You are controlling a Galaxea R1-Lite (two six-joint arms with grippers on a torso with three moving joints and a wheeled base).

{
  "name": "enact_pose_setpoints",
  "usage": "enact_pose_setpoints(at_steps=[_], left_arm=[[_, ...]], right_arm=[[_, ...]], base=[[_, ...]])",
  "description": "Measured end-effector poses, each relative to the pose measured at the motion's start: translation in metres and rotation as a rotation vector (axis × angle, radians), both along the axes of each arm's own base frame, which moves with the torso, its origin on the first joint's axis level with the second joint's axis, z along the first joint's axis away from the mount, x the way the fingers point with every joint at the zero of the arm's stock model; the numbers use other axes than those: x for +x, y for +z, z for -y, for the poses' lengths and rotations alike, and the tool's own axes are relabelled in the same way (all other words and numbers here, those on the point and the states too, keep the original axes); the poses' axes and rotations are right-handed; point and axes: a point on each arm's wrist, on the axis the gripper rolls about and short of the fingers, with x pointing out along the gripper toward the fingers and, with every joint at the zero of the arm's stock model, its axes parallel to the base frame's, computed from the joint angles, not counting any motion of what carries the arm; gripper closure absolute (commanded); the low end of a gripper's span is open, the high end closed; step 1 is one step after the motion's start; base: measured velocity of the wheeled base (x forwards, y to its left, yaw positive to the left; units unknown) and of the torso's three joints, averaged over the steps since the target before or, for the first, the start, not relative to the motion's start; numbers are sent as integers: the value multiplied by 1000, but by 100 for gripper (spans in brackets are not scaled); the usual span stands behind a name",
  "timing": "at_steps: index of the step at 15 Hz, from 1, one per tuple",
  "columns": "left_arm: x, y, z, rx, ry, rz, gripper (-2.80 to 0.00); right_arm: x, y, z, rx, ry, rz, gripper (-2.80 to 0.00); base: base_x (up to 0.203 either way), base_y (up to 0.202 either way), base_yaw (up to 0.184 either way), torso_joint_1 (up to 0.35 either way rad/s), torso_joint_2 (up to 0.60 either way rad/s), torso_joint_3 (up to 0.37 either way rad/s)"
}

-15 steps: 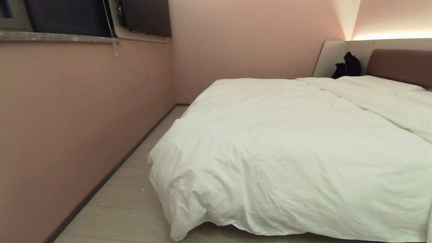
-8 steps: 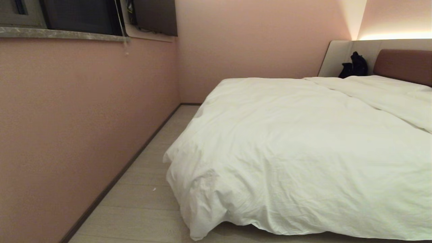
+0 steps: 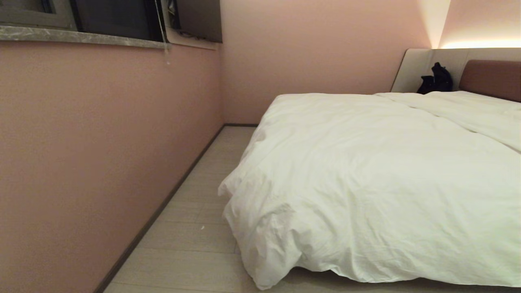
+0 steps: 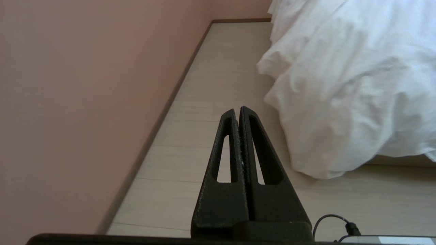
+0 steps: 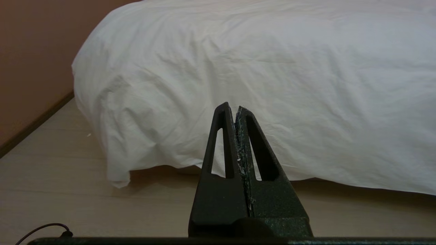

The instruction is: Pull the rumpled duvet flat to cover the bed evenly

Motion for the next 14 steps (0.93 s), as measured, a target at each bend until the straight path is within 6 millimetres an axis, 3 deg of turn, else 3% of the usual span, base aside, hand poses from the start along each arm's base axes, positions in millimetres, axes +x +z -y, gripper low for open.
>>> enact_pose_setpoints(at_steps=[8,14], left_arm=[[0,0,0,0,-1,0,0],[0,0,0,-2,0,0,0]], right_arm=[[0,0,0,0,0,0,0],[0,0,0,0,-1,-1,0]], base=[[0,184,-1,4,2,2],[0,11,0,0,1,0]])
